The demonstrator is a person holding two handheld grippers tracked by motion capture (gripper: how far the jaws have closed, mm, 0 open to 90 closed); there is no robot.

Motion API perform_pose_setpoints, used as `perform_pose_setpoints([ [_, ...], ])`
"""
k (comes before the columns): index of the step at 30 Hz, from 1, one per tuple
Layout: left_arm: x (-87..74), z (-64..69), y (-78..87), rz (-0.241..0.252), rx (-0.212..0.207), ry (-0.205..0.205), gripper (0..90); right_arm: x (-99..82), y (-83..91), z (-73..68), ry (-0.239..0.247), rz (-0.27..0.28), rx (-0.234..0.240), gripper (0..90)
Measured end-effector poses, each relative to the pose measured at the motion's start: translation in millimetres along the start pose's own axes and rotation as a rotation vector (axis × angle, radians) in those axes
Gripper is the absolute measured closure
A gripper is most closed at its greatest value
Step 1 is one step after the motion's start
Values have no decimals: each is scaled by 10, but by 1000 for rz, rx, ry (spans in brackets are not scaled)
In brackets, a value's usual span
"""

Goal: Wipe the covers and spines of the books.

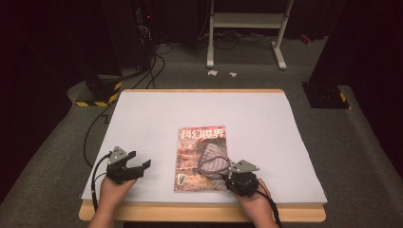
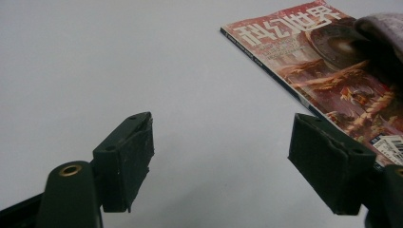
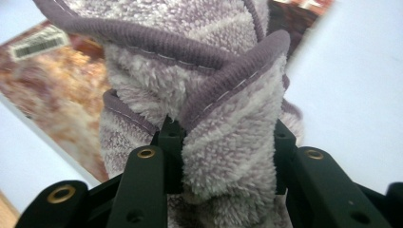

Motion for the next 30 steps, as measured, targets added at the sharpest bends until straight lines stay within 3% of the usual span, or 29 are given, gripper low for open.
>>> perform_pose_setpoints([
  [6,-4,-10,-7,-3,1,1,234,0,-6,-25,7,2,-2,617],
  [11,-5,-27,5,-1,4,4,234,66,-97,-232,58,-11,11,617],
  [21,-4,-39,16,0,4,6,234,257,-376,-773,127,1,107,617],
  [23,-6,-39,14,0,4,6,234,282,-406,-822,134,0,115,617],
  [25,-13,-39,8,-6,6,5,234,347,-482,-973,146,-6,140,617],
  [26,-13,-39,8,-6,6,5,234,347,-482,-973,146,-6,140,617],
  [27,-14,-42,9,-5,8,5,234,380,-519,-1075,158,-5,158,617],
  [30,-14,-48,11,-3,9,6,233,400,-544,-1180,183,-6,167,617],
])
Point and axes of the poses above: each handheld gripper's, and its own axes: y roughly backward along the jaws, x roughly out of its top, z roughly to its right, the point moved 10 cm from there along -y, roughly forward along the jaws, and after that the axes turned 5 degrees about -y, right-handed, at the moved point
